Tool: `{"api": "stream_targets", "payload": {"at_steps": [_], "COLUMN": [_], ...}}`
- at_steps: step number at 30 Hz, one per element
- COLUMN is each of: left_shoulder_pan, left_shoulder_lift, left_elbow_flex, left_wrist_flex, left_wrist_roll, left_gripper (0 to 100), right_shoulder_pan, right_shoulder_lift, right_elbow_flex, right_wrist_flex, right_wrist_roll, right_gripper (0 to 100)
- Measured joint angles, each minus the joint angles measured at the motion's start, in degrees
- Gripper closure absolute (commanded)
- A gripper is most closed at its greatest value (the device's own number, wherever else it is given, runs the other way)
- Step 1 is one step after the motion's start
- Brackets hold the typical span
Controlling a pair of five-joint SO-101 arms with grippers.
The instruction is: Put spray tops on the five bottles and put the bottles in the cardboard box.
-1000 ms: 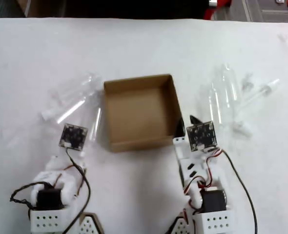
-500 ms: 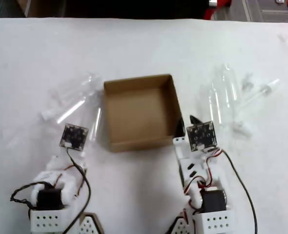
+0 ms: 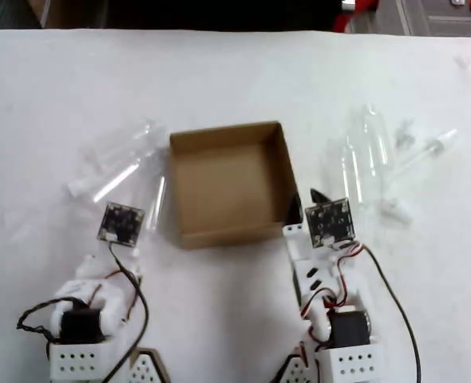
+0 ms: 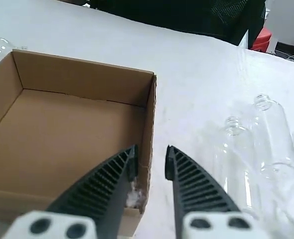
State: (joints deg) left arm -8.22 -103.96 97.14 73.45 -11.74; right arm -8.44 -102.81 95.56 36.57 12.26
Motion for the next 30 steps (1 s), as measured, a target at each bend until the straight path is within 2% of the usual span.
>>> {"api": "stream_targets", "payload": {"at_steps": [4, 11, 17, 22, 30], "left_shoulder_pan": [0.0, 0.0, 0.0, 0.0, 0.0], "left_shoulder_lift": [0.0, 0.0, 0.0, 0.0, 0.0], "left_elbow_flex": [0.0, 0.0, 0.0, 0.0, 0.0], "left_wrist_flex": [0.0, 0.0, 0.0, 0.0, 0.0], "left_wrist_roll": [0.0, 0.0, 0.0, 0.0, 0.0], "left_gripper": [98, 98, 98, 98, 98], "right_shoulder_pan": [3.2, 2.8, 2.8, 3.0, 6.3], "right_shoulder_lift": [0.0, 1.1, 16.5, 28.1, 31.9], "right_elbow_flex": [-1.4, -6.1, -12.9, -14.8, -14.9], "right_wrist_flex": [2.2, 5.5, 5.5, 1.5, -0.4], "right_wrist_roll": [-4.5, -4.7, -4.7, -4.7, -6.4], "right_gripper": [91.4, 91.4, 91.4, 91.4, 91.3]}}
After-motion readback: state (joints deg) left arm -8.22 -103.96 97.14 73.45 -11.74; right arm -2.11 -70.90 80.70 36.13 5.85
